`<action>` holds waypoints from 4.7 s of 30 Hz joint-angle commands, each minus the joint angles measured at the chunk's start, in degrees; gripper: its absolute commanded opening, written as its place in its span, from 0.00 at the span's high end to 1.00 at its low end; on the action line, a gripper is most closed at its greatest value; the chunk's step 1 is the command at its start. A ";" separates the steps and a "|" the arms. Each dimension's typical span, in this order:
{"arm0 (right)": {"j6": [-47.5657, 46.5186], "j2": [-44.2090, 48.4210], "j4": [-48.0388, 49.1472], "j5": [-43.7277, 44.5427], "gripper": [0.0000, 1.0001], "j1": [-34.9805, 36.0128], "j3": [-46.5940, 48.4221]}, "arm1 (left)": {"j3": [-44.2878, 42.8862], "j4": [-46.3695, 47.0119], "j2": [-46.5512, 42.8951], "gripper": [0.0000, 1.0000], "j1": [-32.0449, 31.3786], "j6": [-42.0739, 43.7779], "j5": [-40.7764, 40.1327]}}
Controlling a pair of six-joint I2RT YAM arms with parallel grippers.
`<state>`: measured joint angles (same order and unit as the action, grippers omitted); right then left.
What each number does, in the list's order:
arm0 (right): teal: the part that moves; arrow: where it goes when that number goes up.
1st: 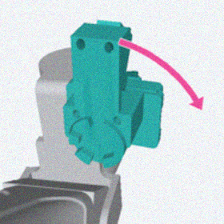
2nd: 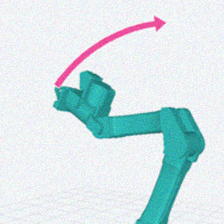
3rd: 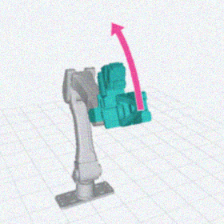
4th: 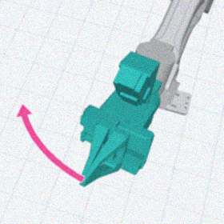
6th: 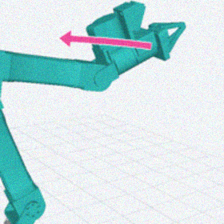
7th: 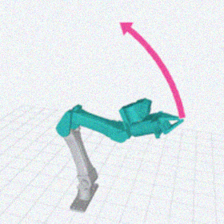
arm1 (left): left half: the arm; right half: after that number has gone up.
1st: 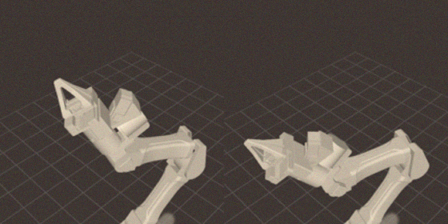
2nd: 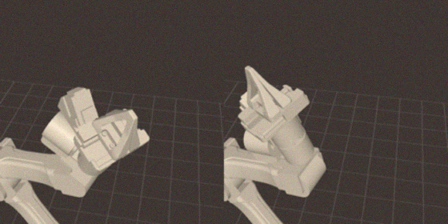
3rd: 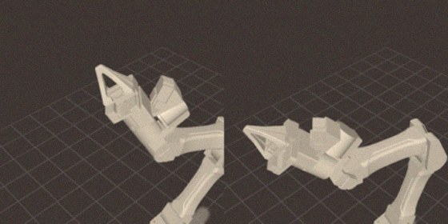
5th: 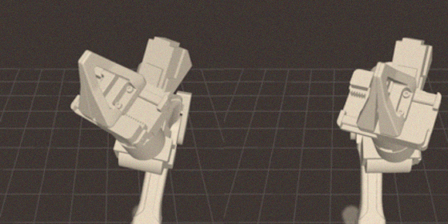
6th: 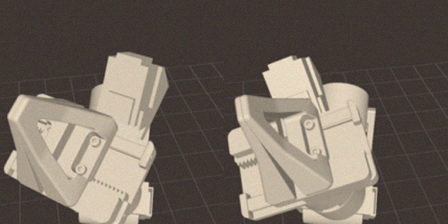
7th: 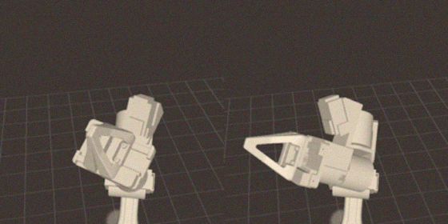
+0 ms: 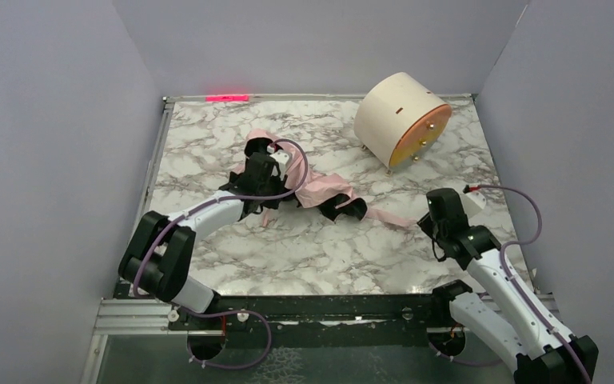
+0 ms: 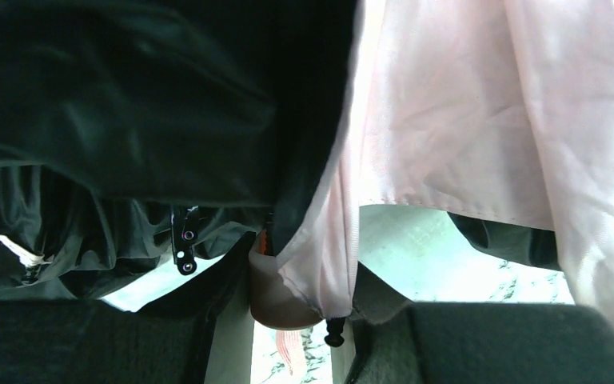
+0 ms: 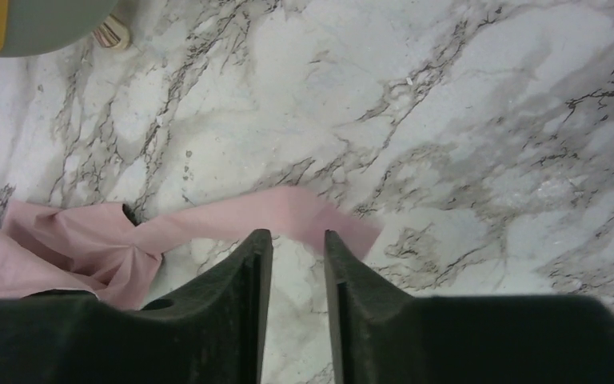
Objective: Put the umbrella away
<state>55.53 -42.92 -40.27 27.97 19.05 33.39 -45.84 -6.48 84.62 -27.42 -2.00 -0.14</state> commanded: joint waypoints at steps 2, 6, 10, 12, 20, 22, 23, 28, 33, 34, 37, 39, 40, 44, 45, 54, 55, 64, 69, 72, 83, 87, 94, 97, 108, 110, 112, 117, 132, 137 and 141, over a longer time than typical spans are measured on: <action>-5.87 -0.40 1.42 -1.62 0.60 -0.21 4.35 | -3.58 3.39 1.34 1.00 0.35 0.81 5.59; -15.78 1.51 7.21 -9.76 0.60 -0.23 6.43 | -3.73 3.33 1.55 1.00 0.35 0.24 5.63; -24.01 1.94 14.63 -28.29 0.66 -0.23 5.98 | -4.23 2.80 2.36 1.00 0.35 -1.12 4.84; -23.92 -0.68 14.52 -35.96 0.75 -0.17 5.93 | -4.89 2.11 2.92 1.00 0.35 -1.57 4.58; -15.85 -2.37 17.27 -26.50 0.93 15.95 -0.09 | -5.05 2.05 3.45 1.00 0.35 -2.64 4.26; -13.61 -6.30 19.00 -20.43 0.94 24.12 -0.25 | -5.06 2.11 3.52 1.00 0.35 -2.88 4.57; -12.58 -8.97 19.61 -17.61 0.94 27.46 0.01 | -5.02 2.11 3.60 1.00 0.35 -2.87 4.69; -10.54 -23.52 25.59 -14.08 0.97 30.74 1.20 | -4.41 2.60 3.24 1.00 0.35 -2.59 5.58; -12.14 -34.18 30.81 -8.94 1.00 30.76 5.36 | -3.91 2.66 2.97 1.00 0.35 -1.54 6.08; -12.82 -35.93 31.63 -8.39 1.00 30.71 6.94 | -3.78 2.69 2.98 1.00 0.35 -1.49 6.11; -14.58 -40.95 33.54 -7.93 1.00 30.75 10.15 | -3.55 2.96 2.91 1.00 0.35 -1.41 6.48; -14.85 -44.51 32.79 -5.55 1.00 30.78 12.39 | -3.60 3.11 2.94 1.00 0.35 -1.29 6.79; -14.90 -46.27 32.01 -4.06 1.00 30.78 13.61 | -3.56 3.11 2.92 1.00 0.35 -1.33 6.88; -15.86 -50.41 29.77 0.80 1.00 30.70 16.58 | -3.49 3.21 3.00 1.00 0.35 -1.23 7.41; -16.01 -50.97 29.18 1.79 0.99 30.62 17.14 | -3.48 3.15 3.05 1.00 0.35 -1.18 7.58; -21.36 -55.93 30.70 -2.14 1.00 30.52 19.90 | -3.25 4.04 3.01 1.00 0.35 -1.16 8.98; -21.54 -56.54 31.27 -3.52 1.00 30.47 20.12 | -3.15 4.21 3.01 1.00 0.35 -1.16 9.21; -23.65 -62.55 37.56 -15.67 0.99 30.50 23.35 | -2.37 5.42 3.16 1.00 -0.36 -0.91 13.01; -23.05 -66.53 39.41 -17.63 1.00 30.52 27.85 | -2.41 5.43 3.69 1.00 -1.59 -0.55 15.31; -23.58 -69.33 40.62 -19.70 1.00 30.52 30.95 | -2.41 5.45 3.94 1.00 -2.25 -0.02 17.40; -29.54 -55.80 48.36 -35.21 0.96 30.52 19.39 | -2.82 4.00 4.13 1.00 -2.38 5.12 19.06; -31.28 -43.88 47.37 -43.16 0.86 30.90 11.43 | -3.81 2.75 4.45 1.00 -2.38 9.23 20.04; -34.43 -20.90 32.64 -40.62 0.73 31.22 8.32 | -4.77 0.75 5.54 1.00 -2.38 17.00 22.95; -35.04 -15.26 25.70 -32.64 0.68 31.22 10.56 | -4.73 -0.17 6.16 1.00 -2.38 19.81 24.83; -29.16 -19.65 16.01 -26.94 0.46 23.86 11.91 | -2.06 0.08 4.13 1.00 -2.46 26.69 30.77; -29.09 -19.75 17.82 -32.16 0.44 23.76 11.38 | -1.65 0.69 4.13 1.00 -2.46 26.49 30.08; -27.72 -19.48 18.46 -35.28 0.43 23.77 10.90 | -1.45 1.37 4.07 1.00 -2.62 26.48 29.08; -24.11 -18.81 18.17 -36.43 0.41 23.80 7.83 | -1.01 2.01 3.55 1.00 -2.64 27.05 28.53; -22.74 -16.44 21.57 -31.69 0.45 23.90 1.20 | -0.42 3.47 3.61 1.00 -2.81 26.87 28.35; -23.05 -11.35 22.43 -29.22 0.46 23.88 2.30 | -0.10 4.40 3.63 1.00 -2.88 26.99 28.35; -23.16 -9.05 21.67 -22.90 0.43 23.84 4.96 | 0.06 4.80 3.54 1.00 -2.90 27.05 28.28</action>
<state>33.17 -54.04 -20.51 -0.49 42.76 35.31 -46.26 -4.67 90.11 -29.76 23.92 26.55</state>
